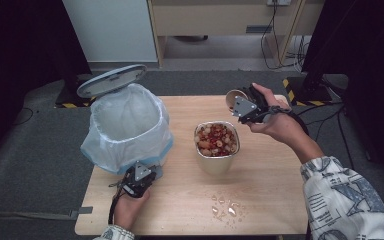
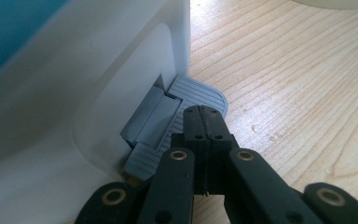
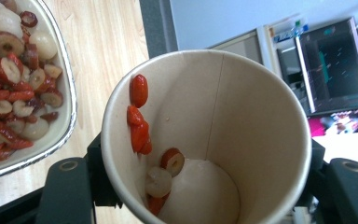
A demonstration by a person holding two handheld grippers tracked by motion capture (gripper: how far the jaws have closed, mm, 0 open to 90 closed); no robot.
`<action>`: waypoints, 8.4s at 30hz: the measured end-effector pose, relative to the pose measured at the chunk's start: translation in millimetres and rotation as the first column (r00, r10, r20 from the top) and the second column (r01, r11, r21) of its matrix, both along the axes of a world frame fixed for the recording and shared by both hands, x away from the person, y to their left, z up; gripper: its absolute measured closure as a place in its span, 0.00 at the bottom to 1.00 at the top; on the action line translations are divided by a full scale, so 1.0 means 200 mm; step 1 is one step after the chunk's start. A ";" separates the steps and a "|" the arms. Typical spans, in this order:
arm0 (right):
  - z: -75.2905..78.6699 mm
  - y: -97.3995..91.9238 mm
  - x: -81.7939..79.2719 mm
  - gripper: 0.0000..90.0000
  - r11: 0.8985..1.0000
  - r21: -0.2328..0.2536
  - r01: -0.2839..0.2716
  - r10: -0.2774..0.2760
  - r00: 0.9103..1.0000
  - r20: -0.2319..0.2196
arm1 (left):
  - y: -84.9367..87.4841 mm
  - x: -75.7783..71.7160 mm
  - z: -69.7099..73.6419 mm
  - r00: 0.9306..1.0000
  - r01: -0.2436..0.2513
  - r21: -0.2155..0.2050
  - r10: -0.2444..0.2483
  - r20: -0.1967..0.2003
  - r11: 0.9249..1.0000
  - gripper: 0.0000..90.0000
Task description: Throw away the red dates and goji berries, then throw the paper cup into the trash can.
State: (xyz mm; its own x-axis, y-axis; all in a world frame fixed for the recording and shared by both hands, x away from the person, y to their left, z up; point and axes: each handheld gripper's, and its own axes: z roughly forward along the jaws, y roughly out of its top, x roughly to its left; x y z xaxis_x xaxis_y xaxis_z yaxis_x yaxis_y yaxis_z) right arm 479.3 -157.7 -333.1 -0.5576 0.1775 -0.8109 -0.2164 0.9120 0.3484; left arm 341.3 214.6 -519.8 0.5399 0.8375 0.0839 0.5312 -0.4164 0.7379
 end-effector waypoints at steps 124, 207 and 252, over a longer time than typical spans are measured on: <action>0.15 -0.26 0.14 0.35 0.695 0.671 0.258 0.241 0.796 -0.555 | 0.00 0.00 0.00 1.000 0.000 -0.002 0.000 0.000 1.000 1.00; 0.34 0.48 0.03 0.35 0.728 0.666 0.164 0.354 0.742 -0.570 | 0.00 0.00 0.00 1.000 0.007 0.017 -0.007 0.005 1.000 1.00; 0.40 0.92 -0.01 0.35 0.744 0.657 0.123 0.402 0.703 -0.586 | -0.01 0.00 0.00 1.000 0.007 0.026 -0.007 0.012 1.000 1.00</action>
State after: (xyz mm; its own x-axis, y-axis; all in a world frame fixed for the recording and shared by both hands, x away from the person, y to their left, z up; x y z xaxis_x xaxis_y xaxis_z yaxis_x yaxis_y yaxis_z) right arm 477.2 25.9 -252.4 -0.9382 0.3409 0.0596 0.2038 0.4052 0.8912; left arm 340.5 213.1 -519.7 0.5445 0.8313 0.1118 0.5194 -0.4389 0.7332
